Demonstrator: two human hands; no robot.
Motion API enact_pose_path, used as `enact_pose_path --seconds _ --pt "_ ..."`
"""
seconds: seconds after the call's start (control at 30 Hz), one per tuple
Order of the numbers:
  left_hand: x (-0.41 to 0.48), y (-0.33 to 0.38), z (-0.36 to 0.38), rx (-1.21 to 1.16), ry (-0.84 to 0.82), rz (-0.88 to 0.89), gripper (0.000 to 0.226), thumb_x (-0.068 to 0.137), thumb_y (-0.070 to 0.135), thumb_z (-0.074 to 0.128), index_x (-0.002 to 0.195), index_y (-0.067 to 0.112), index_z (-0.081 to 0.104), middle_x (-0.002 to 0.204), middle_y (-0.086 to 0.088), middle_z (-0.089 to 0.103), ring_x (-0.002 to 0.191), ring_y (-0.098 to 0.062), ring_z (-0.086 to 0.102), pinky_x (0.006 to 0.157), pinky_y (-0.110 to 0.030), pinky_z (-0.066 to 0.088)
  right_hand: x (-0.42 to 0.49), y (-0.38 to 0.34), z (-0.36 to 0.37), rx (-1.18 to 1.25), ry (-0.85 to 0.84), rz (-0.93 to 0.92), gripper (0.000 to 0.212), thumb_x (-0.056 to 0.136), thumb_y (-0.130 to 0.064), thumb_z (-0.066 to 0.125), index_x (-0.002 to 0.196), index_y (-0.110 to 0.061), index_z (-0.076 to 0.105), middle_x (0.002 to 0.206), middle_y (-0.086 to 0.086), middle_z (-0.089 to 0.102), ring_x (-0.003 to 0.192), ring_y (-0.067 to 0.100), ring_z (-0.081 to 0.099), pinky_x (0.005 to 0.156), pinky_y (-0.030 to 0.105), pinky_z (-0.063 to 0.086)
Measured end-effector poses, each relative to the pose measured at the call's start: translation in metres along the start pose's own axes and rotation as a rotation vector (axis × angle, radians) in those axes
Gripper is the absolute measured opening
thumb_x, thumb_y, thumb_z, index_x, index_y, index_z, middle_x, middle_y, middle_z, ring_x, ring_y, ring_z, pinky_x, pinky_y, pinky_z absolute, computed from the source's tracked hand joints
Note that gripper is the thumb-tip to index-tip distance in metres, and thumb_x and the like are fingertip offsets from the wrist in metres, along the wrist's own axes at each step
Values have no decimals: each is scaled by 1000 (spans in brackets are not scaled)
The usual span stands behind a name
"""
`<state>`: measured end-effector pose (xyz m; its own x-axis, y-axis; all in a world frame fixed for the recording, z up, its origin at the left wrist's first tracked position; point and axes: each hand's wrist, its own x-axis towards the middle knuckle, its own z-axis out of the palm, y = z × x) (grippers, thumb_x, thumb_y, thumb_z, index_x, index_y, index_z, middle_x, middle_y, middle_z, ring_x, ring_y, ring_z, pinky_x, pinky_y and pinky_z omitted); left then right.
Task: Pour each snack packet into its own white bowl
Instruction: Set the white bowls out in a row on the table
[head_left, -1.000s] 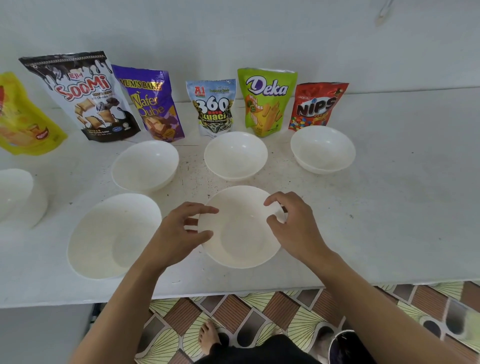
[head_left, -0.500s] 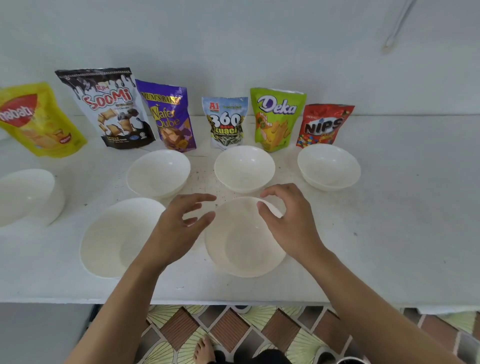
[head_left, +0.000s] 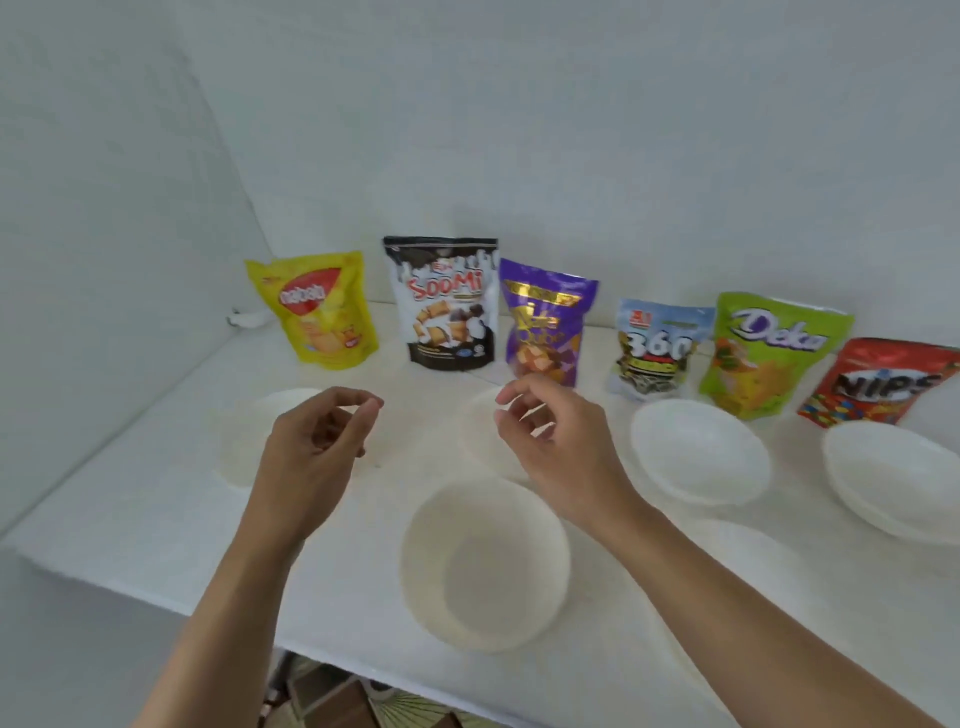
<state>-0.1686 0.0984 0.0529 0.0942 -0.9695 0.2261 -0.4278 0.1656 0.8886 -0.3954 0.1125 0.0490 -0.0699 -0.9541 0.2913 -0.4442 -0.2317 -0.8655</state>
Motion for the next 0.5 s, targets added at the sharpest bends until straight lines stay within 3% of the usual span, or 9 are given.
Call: enact_pose_path --seconds 0.13,0.27,0.37,0.43,0.5 --pt "31 -57 -60 100 61 -72 8 94 24 69 88 28 73 79 9 68 74 -12 63 65 -19 45 30 -12 82 16 -93 49 5 88 -20 68 90 -25 66 89 -5 66 83 7 61 67 15 44" --pt "57 -116 -99 276 55 -164 12 92 25 71 97 36 71 113 -4 59 102 -17 58 88 -32 44 54 -13 157 -39 -227 145 9 90 -26 66 98 -31 63 109 -2 56 97 9 55 74 17 39" --pt "76 -149 -114 343 6 -239 19 90 28 72 102 42 68 125 -6 53 119 -26 53 105 -43 43 68 -6 202 -97 -299 213 22 90 -27 64 112 -32 62 122 2 45 112 16 50 75 21 38" --pt "84 -164 -118 323 -71 -306 24 89 31 73 110 41 67 127 -5 49 122 -26 53 109 -43 42 78 -2 224 -99 -322 275 32 90 -25 64 120 -33 60 127 4 40 120 21 47 80 22 39" --pt "90 -174 -117 295 -147 -342 34 87 36 74 120 39 65 132 -6 48 120 -24 54 107 -40 45 85 2 237 -106 -347 330 35 90 -24 63 124 -33 59 130 6 39 115 22 49 83 26 41"
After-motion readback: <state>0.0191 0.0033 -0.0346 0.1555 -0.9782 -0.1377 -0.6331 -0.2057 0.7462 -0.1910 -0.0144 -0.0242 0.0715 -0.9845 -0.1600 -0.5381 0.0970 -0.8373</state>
